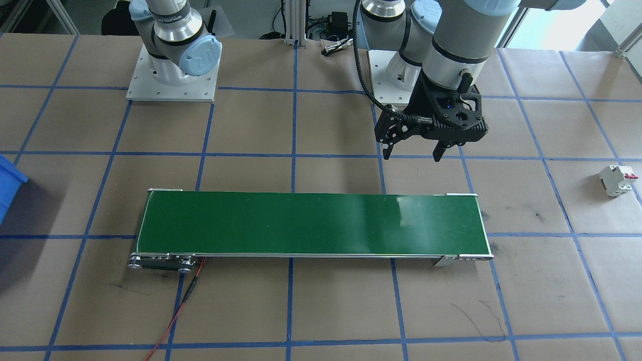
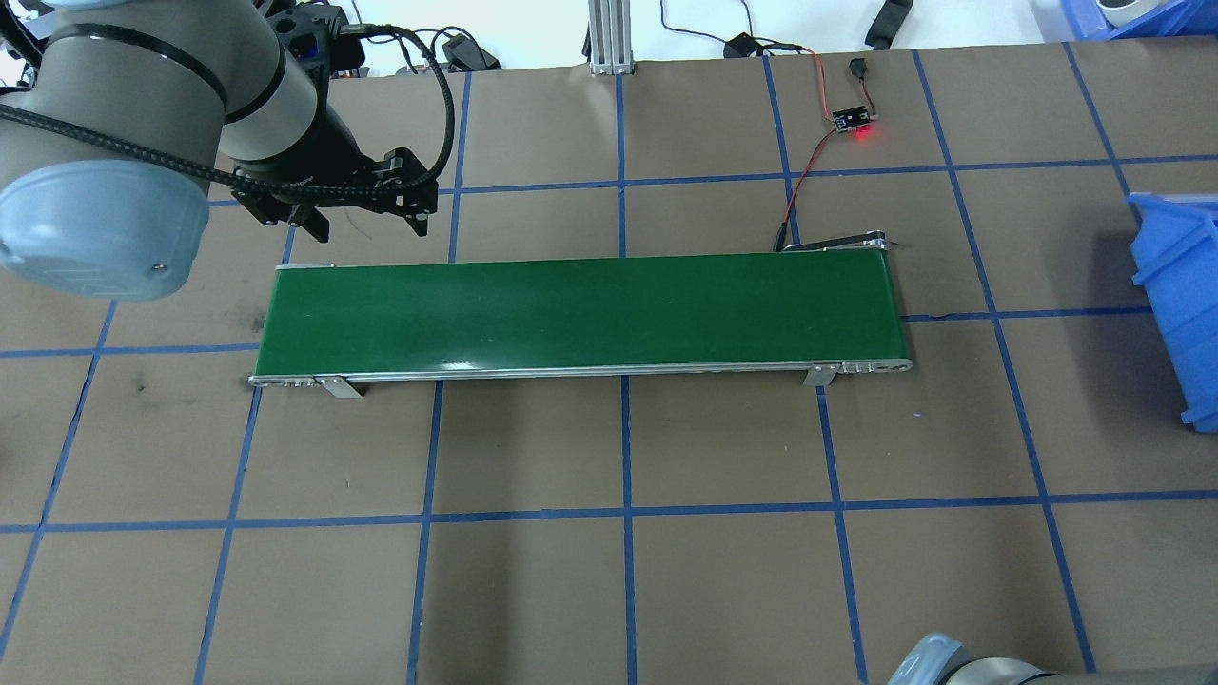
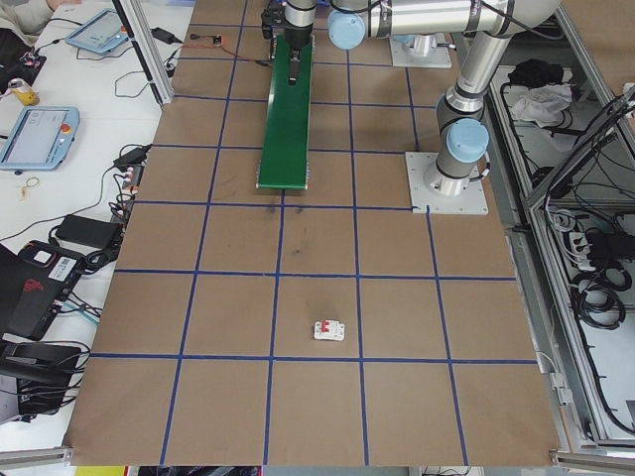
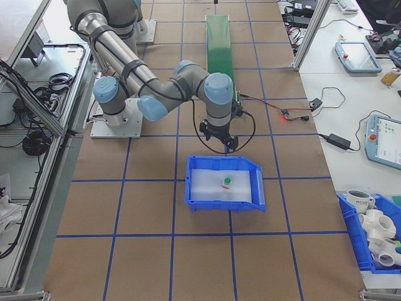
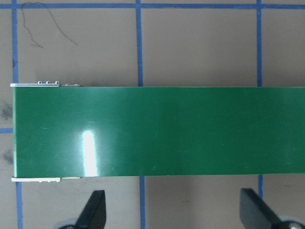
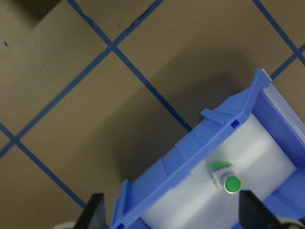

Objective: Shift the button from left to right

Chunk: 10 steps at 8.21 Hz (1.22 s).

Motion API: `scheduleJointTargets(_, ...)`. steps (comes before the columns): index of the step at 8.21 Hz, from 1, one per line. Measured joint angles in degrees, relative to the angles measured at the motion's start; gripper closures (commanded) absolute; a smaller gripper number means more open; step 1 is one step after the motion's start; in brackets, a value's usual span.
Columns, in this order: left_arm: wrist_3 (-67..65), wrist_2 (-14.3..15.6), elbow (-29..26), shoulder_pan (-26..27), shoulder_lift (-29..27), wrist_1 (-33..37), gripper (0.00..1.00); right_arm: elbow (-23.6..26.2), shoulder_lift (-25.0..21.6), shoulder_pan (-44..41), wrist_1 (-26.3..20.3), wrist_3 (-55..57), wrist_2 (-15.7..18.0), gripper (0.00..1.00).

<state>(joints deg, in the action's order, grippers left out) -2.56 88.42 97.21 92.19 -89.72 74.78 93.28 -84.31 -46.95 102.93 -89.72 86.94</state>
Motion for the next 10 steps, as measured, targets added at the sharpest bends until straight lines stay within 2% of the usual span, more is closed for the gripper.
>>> scheduleJointTargets(2,-0.14,2.09,0.35,-0.28,-0.15,0.1,0.0,-0.23,-4.8,-8.86,-4.87,17.94,0.58,0.0)
scheduleJointTargets(4,0.08,2.48,0.17,-0.44,-0.22,0.14,0.0,-0.36,-6.93,-20.16,-7.11,36.05,2.89,0.0)
scheduleJointTargets(7,0.37,2.56,0.01,-1.92,-0.12,0.32,0.0,-0.46,-7.57,-36.39,-7.9,61.34,6.05,0.0)
scheduleJointTargets(10,0.38,2.48,0.16,-2.25,-0.26,0.31,0.0,-0.47,-7.07,-46.12,-8.44,81.22,6.82,0.0)
